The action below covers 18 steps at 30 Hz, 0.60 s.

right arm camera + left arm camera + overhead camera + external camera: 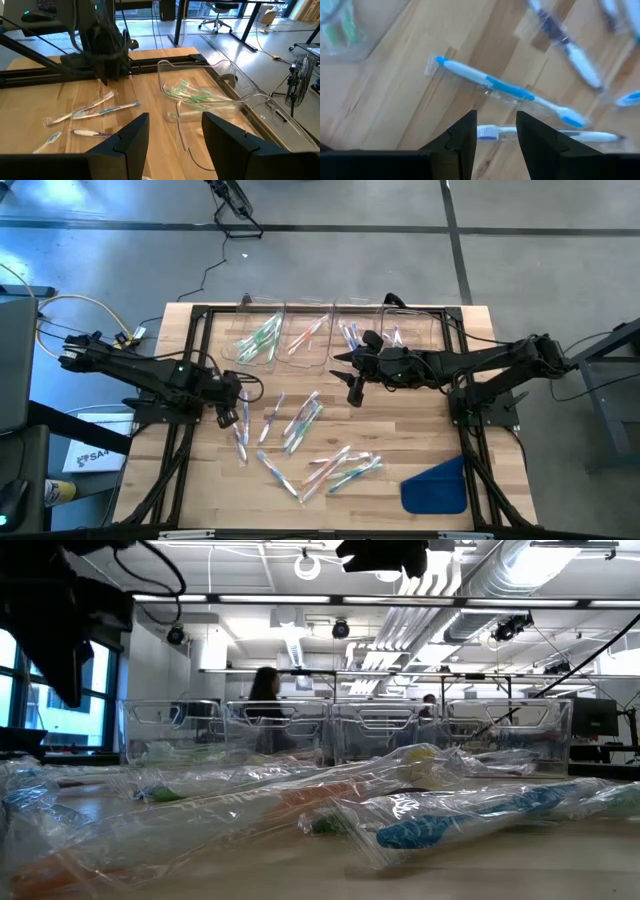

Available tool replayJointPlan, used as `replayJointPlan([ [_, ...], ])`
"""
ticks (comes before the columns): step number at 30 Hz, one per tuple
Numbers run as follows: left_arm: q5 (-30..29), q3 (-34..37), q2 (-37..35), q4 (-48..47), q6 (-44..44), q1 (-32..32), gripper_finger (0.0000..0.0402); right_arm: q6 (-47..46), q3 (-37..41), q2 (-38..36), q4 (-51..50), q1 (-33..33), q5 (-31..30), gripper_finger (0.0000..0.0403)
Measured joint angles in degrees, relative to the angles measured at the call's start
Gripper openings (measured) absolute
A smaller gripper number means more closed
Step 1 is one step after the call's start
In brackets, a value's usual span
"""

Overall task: Pick & Place Toothbrushes
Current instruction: Put the blue toothbrush into the middle right transparent bin

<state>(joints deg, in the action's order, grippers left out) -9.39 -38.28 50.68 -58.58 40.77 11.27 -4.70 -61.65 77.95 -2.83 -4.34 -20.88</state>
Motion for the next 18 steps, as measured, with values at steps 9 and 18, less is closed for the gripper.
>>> replayJointPlan([
  [9, 1.2, 3.3, 9.0, 5.0, 0.0, 0.0, 0.0134, 0.0, 0.0, 0.0, -0.4, 0.0, 0.0, 0.0176],
  [18, 1.2, 3.3, 12.3, 10.0, -0.2, 0.0, 0.0134, 0.0, 0.0, 0.0, -0.4, 0.0, 0.0, 0.0176],
])
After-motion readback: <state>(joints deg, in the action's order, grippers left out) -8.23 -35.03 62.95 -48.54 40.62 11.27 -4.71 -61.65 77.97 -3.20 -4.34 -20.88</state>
